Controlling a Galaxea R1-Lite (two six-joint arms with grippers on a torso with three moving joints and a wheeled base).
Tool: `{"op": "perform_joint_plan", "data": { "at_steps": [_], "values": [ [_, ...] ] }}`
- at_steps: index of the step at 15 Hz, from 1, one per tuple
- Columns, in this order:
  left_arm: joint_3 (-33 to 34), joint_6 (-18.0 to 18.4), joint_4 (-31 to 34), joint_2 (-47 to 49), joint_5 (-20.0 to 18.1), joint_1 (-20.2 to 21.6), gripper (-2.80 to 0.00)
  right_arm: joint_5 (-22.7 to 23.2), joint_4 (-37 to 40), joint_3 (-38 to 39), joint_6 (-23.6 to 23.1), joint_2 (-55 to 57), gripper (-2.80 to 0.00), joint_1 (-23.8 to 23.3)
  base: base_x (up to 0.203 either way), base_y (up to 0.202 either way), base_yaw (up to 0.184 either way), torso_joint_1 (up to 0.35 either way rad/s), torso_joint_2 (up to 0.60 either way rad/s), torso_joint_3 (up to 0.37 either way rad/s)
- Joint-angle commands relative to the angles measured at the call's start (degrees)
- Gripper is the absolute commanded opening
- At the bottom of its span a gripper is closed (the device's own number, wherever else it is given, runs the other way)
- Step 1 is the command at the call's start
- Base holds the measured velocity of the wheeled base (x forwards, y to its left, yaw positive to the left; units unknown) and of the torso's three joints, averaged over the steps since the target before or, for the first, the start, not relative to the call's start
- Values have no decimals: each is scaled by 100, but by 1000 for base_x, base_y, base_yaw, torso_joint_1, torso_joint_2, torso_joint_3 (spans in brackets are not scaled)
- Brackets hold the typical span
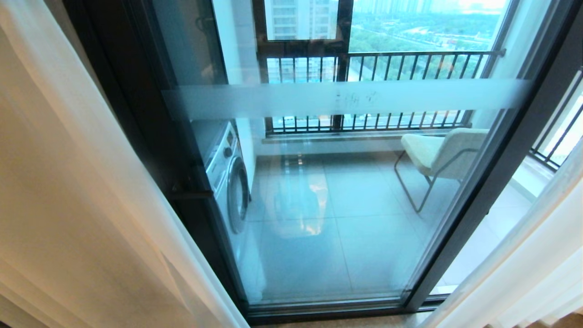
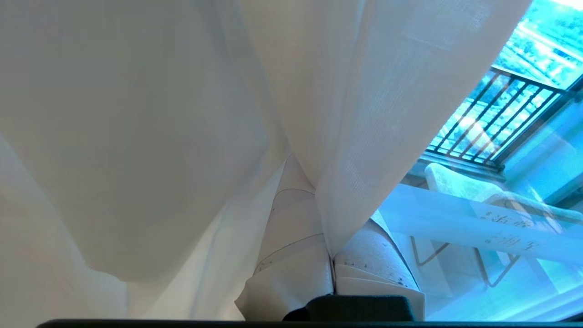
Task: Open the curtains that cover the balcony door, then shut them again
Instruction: Close the inner curtains on both sides
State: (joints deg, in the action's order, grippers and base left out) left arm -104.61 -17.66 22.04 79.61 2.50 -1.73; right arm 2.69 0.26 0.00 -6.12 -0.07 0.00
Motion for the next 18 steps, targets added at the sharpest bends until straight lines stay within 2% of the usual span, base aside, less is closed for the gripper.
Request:
{"op": "perform_joint_plan", "data": {
  "at_steps": [1, 8, 18],
  "values": [
    [2, 0, 11, -57, -4, -3, -280, 3, 0, 0, -9, 7, -280, 0, 0, 0, 0, 0, 0, 0],
    [11, 0, 20, -112, -4, -3, -280, 3, 0, 0, -8, 7, -280, 0, 0, -11, 0, 0, -1, 1],
    [-7, 0, 125, -86, 5, -3, -280, 3, 0, 0, -3, 7, -280, 0, 0, -177, -2, 3, 3, 2]
  ]
}}
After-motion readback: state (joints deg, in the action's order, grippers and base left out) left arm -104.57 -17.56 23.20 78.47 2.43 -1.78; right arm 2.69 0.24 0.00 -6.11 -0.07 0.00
